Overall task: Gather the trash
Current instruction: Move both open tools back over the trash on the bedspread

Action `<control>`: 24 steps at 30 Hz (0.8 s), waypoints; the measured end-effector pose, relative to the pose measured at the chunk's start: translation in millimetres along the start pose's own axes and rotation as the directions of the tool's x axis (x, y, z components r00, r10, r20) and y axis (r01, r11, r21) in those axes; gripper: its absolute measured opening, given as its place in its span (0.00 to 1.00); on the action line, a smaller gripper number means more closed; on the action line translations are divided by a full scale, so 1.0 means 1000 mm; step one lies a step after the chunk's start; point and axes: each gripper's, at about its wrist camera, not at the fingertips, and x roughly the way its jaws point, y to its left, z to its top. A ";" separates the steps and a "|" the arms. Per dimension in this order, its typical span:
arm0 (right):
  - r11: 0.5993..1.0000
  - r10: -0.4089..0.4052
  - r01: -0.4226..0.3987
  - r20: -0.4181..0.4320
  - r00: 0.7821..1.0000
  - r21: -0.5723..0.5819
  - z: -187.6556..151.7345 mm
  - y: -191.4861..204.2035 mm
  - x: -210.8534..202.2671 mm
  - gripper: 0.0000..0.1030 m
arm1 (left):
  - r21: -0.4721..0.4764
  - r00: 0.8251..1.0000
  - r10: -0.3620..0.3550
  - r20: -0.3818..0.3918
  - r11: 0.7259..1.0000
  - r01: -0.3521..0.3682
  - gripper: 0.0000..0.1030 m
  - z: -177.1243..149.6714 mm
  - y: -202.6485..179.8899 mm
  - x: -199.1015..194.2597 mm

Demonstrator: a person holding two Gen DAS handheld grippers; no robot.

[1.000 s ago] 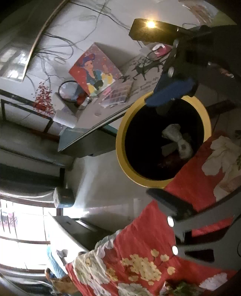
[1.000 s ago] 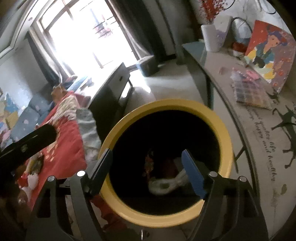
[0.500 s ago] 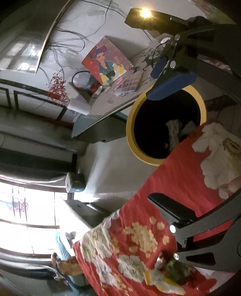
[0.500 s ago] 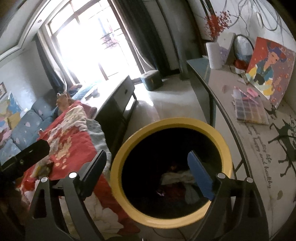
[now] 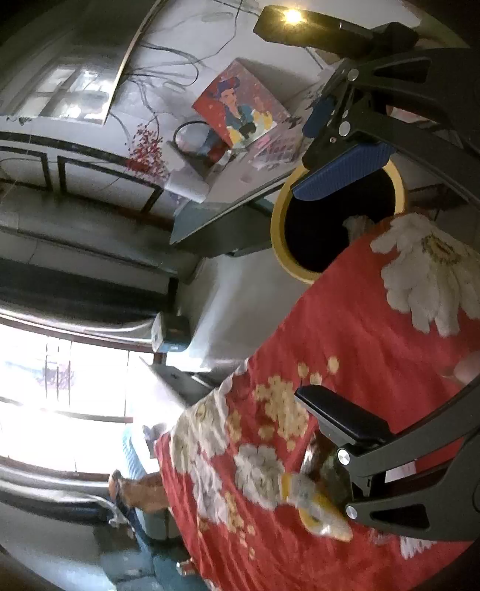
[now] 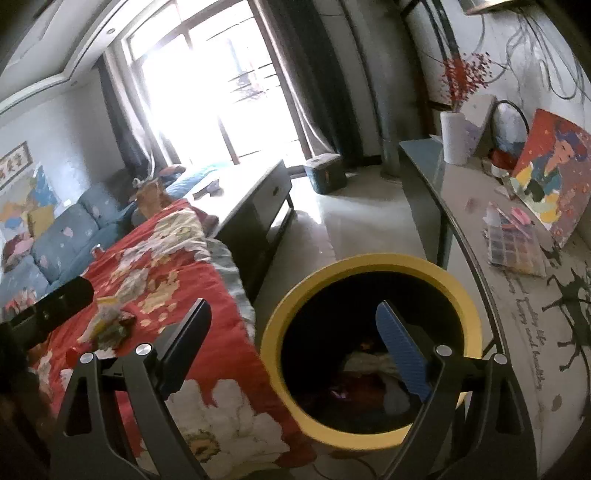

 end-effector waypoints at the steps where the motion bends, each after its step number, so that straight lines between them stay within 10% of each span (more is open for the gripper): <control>1: 1.000 0.004 -0.004 0.000 1.000 -0.008 0.000 0.004 -0.001 0.86 | -0.002 1.000 0.006 0.007 1.000 -0.006 0.89 0.000 0.003 -0.003; 24: 0.986 0.098 -0.098 -0.010 0.995 -0.135 -0.007 0.072 -0.008 0.86 | -0.070 0.988 0.135 0.081 0.989 -0.129 0.89 -0.012 0.059 -0.049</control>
